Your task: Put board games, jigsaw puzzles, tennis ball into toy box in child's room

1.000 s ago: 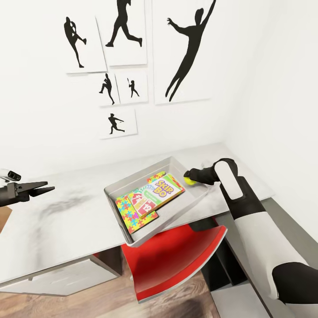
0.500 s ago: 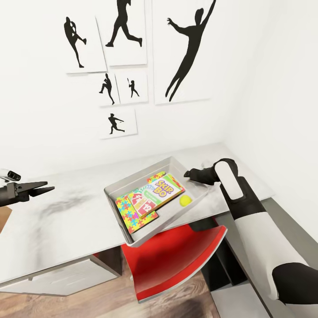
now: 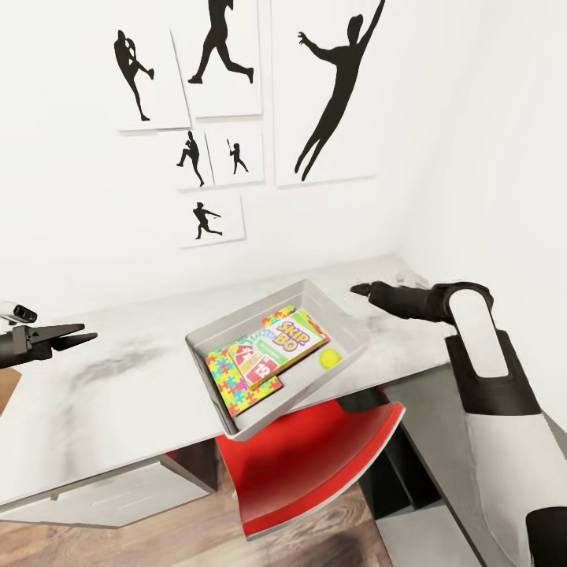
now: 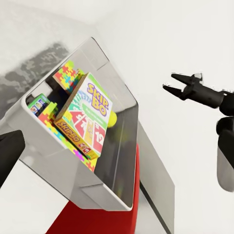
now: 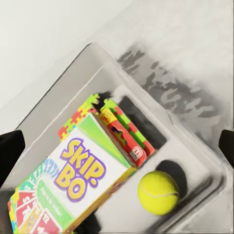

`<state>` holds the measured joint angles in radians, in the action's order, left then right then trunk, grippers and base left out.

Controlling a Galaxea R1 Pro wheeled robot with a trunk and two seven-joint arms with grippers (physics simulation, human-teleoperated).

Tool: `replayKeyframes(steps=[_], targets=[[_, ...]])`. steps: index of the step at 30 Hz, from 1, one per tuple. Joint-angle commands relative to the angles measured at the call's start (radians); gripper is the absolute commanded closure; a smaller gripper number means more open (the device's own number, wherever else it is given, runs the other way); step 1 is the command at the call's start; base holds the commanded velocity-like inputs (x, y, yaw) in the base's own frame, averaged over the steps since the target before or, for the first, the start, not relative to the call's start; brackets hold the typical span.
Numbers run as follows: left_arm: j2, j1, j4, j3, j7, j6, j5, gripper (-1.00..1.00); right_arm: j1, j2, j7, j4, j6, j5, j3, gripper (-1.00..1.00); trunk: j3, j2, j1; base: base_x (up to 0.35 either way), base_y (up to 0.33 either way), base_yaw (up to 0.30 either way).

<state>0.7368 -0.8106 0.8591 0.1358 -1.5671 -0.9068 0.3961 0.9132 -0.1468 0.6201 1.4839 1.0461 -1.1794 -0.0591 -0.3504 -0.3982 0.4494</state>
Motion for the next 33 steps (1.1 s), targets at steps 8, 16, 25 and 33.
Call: replayKeyframes(steps=[8,16,25,33], targets=[[-0.002,-0.001,0.0,-0.003,-0.004,-0.011,0.001,-1.0,-0.212,-0.131,-0.019,0.036,0.001,-0.28,0.199,-1.0,0.0,-0.002,0.001,0.0,0.0,-0.044],[0.002,-0.001,0.007,-0.004,-0.004,-0.018,0.003,-1.0,-0.668,-0.157,-0.568,0.071,0.001,-0.369,0.511,-1.0,0.005,-0.002,0.001,0.0,0.0,-0.201],[0.002,-0.001,0.008,-0.005,-0.004,-0.023,0.003,-1.0,-0.86,-0.103,-0.858,0.077,0.001,-0.322,0.537,-1.0,0.014,-0.002,0.001,-0.015,0.0,-0.232],[0.003,-0.001,0.008,-0.005,-0.004,-0.023,0.003,-1.0,-0.87,-0.056,-0.865,0.089,0.0,-0.25,0.467,-1.0,0.018,-0.002,0.001,-0.153,0.0,-0.083]])
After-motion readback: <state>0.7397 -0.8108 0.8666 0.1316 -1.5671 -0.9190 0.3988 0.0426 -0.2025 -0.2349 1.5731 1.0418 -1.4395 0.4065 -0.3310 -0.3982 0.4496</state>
